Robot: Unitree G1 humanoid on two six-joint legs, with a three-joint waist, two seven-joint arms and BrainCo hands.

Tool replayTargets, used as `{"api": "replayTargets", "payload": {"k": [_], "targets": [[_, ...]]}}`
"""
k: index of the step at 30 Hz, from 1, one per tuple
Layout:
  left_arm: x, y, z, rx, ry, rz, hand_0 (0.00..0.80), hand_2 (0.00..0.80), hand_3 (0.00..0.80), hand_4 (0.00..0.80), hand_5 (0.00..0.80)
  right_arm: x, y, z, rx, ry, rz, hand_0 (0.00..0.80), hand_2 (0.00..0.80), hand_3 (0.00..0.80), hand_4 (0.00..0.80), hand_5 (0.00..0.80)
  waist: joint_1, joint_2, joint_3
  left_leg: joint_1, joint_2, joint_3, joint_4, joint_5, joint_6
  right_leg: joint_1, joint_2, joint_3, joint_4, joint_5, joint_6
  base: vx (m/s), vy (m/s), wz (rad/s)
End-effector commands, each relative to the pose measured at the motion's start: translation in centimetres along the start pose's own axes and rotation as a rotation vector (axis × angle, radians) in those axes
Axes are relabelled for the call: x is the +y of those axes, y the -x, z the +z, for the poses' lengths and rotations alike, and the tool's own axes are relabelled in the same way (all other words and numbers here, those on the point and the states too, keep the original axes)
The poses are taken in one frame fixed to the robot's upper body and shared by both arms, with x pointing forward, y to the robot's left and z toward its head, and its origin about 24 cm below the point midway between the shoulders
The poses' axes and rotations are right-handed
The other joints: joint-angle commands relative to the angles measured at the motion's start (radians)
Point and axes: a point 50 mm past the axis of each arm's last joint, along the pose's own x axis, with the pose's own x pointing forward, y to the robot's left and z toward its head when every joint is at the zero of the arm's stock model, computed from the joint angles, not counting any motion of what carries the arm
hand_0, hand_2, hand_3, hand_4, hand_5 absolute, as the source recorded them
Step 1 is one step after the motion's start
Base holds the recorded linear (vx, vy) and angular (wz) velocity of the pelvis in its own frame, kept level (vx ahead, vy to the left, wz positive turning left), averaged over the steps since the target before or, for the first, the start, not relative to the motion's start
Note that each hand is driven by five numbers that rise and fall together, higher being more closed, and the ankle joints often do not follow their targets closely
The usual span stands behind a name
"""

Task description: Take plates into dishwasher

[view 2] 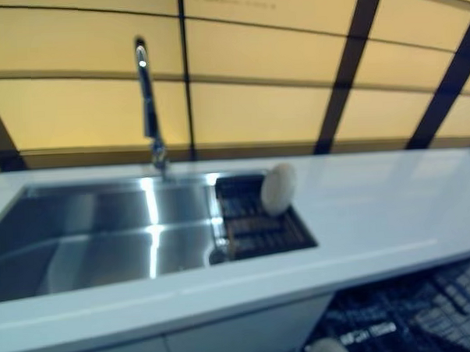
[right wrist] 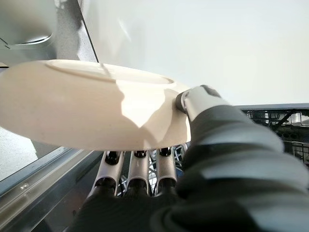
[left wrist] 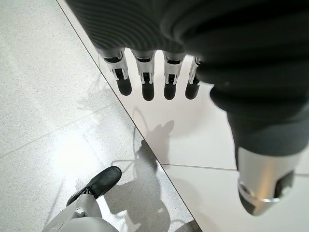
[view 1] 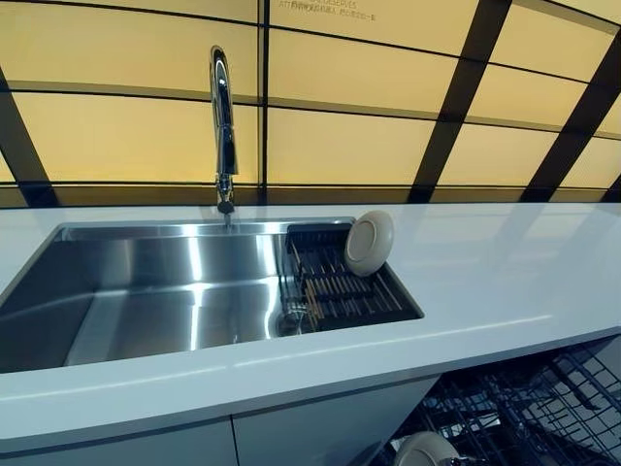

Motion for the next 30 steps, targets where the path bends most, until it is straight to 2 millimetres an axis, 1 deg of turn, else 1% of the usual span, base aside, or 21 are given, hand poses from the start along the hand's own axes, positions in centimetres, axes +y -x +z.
{"api": "replayTargets", "payload": {"k": [1,5,11,13,16,17,18,20,24,25,28,30], "targets": [[1.4,-0.2,2.1,-0.079,-0.028,0.029,0.000,0.000,0.000,0.000,0.000,0.3,-0.4,3.7,-0.138,0.039,0.002,0.800,0.800,0.800,0.800,0.800,0.015,0.029,0.024,-0.012,-0.017,-0.033,0.022,-0.033,0.054,-0.047,-0.094,0.029,0.108,0.167,0.105,0.000,0.000,0.00],[1.4,-0.3,2.2,-0.079,-0.024,0.030,0.000,0.000,0.000,0.000,0.000,0.4,-0.3,4.0,-0.155,0.033,0.010,0.800,0.800,0.800,0.800,0.800,0.016,0.030,0.026,-0.012,-0.015,-0.034,0.022,-0.032,0.053,-0.043,-0.093,0.028,0.107,0.165,0.105,-0.001,0.001,0.05],[1.5,-0.2,2.0,-0.077,-0.003,0.043,0.000,0.000,0.000,0.000,0.000,-0.2,0.7,6.2,-0.259,0.012,0.024,0.800,0.800,0.800,0.800,0.800,0.010,0.027,0.032,-0.010,-0.014,-0.032,0.019,-0.033,0.053,-0.046,-0.092,0.029,0.114,0.171,0.106,-0.004,0.000,0.02],[1.8,-0.2,1.9,-0.076,0.012,0.054,0.000,0.000,0.000,0.000,0.000,-0.7,1.8,7.7,-0.330,0.001,0.051,0.800,0.800,0.800,0.800,0.800,0.002,0.024,0.036,-0.010,-0.013,-0.031,0.019,-0.033,0.053,-0.054,-0.092,0.033,0.125,0.179,0.109,0.000,0.000,0.00],[2.2,-0.1,1.7,-0.070,0.029,0.064,0.000,0.000,0.000,0.000,0.000,-1.4,3.1,9.0,-0.418,-0.002,0.064,0.800,0.800,0.800,0.800,0.800,-0.008,0.020,0.039,-0.011,-0.013,-0.029,0.018,-0.034,0.053,-0.063,-0.092,0.036,0.135,0.186,0.110,0.000,0.000,0.00],[2.3,-0.1,1.5,-0.067,0.039,0.068,0.000,0.000,0.000,0.000,0.000,-2.0,4.0,9.6,-0.467,0.008,0.058,0.800,0.800,0.800,0.800,0.800,-0.017,0.019,0.040,-0.012,-0.012,-0.027,0.017,-0.033,0.053,-0.068,-0.092,0.039,0.139,0.188,0.112,0.000,0.000,0.00],[2.3,-0.1,1.3,-0.064,0.042,0.069,0.000,0.000,0.000,0.000,0.000,-2.1,4.3,9.8,-0.483,0.013,0.055,0.800,0.800,0.800,0.800,0.800,-0.020,0.019,0.039,-0.012,-0.012,-0.025,0.017,-0.033,0.053,-0.069,-0.091,0.041,0.140,0.189,0.111,-0.023,0.032,-0.03],[2.1,0.1,0.5,-0.055,0.061,0.073,0.000,0.000,0.000,0.000,0.000,-2.9,5.9,10.6,-0.555,0.044,0.030,0.800,0.800,0.800,0.800,0.800,-0.035,0.019,0.037,-0.012,-0.014,-0.018,0.016,-0.034,0.052,-0.075,-0.090,0.045,0.141,0.191,0.112,-0.018,0.040,-0.07],[1.8,0.2,-0.1,-0.053,0.087,0.078,0.000,0.000,0.000,0.000,0.000,-3.7,7.7,11.3,-0.641,0.073,-0.031,0.800,0.800,0.800,0.800,0.800,-0.053,0.021,0.033,-0.010,-0.014,-0.005,0.015,-0.037,0.052,-0.083,-0.091,0.054,0.145,0.195,0.113,-0.013,0.039,-0.10],[1.8,0.2,-0.2,-0.053,0.091,0.078,0.000,0.000,0.000,0.000,0.000,-3.7,7.9,11.4,-0.652,0.074,-0.038,0.800,0.800,0.800,0.800,0.800,-0.055,0.022,0.033,-0.011,-0.014,-0.003,0.015,-0.037,0.053,-0.085,-0.091,0.055,0.146,0.194,0.113,-0.010,0.043,-0.25],[1.6,0.3,-0.5,-0.053,0.107,0.079,0.000,0.000,0.000,0.000,0.000,-4.7,9.3,11.6,-0.712,0.069,-0.109,0.800,0.800,0.800,0.800,0.800,-0.076,0.025,0.027,-0.010,-0.015,0.010,0.015,-0.039,0.054,-0.090,-0.093,0.068,0.150,0.198,0.112,-0.011,0.046,-0.17],[1.5,0.3,-0.6,-0.053,0.109,0.079,0.000,0.000,0.000,0.000,0.000,-5.0,9.8,11.7,-0.732,0.067,-0.132,0.800,0.800,0.800,0.800,0.800,-0.081,0.027,0.026,-0.009,-0.016,0.014,0.015,-0.039,0.055,-0.093,-0.093,0.073,0.152,0.200,0.112,-0.009,0.033,0.01]]}}
